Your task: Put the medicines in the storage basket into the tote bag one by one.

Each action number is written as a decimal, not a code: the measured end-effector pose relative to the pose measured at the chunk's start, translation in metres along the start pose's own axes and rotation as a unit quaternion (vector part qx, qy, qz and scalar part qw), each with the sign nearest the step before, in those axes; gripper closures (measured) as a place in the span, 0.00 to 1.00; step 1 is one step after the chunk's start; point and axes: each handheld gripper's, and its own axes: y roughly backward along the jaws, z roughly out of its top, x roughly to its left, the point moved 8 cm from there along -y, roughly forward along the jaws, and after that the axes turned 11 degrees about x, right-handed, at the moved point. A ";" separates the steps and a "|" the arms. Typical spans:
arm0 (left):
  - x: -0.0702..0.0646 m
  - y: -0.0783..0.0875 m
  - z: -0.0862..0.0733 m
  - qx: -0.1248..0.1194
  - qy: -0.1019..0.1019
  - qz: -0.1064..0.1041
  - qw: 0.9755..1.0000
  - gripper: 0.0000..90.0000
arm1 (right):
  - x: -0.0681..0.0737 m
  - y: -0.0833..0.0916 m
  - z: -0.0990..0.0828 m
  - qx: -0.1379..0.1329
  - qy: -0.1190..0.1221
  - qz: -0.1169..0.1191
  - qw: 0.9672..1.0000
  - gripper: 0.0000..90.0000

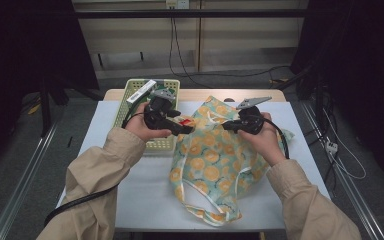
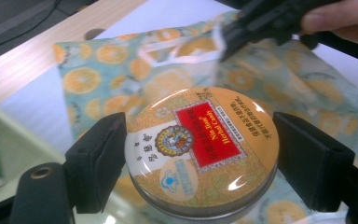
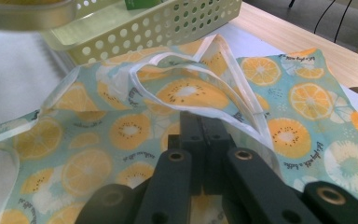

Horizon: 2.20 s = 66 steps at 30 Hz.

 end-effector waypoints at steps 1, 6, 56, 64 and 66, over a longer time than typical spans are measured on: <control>-0.004 -0.002 0.000 0.000 -0.006 -0.002 1.000 0.23 | 0.001 0.000 0.000 -0.001 0.000 0.001 1.000 1.00; -0.023 -0.012 -0.003 0.003 -0.020 -0.016 1.000 0.23 | 0.003 -0.002 -0.002 0.004 0.000 -0.001 1.000 1.00; -0.010 -0.100 -0.010 0.020 0.008 0.028 0.999 0.23 | 0.006 0.022 -0.001 -0.012 0.002 -0.008 1.000 1.00; -0.036 -0.107 -0.012 0.020 -0.010 -0.001 1.000 0.23 | 0.007 0.019 -0.001 -0.011 0.001 -0.008 1.000 1.00; -0.042 -0.110 -0.011 0.015 -0.014 -0.007 1.000 0.23 | 0.008 0.018 -0.001 -0.010 0.001 -0.007 1.000 1.00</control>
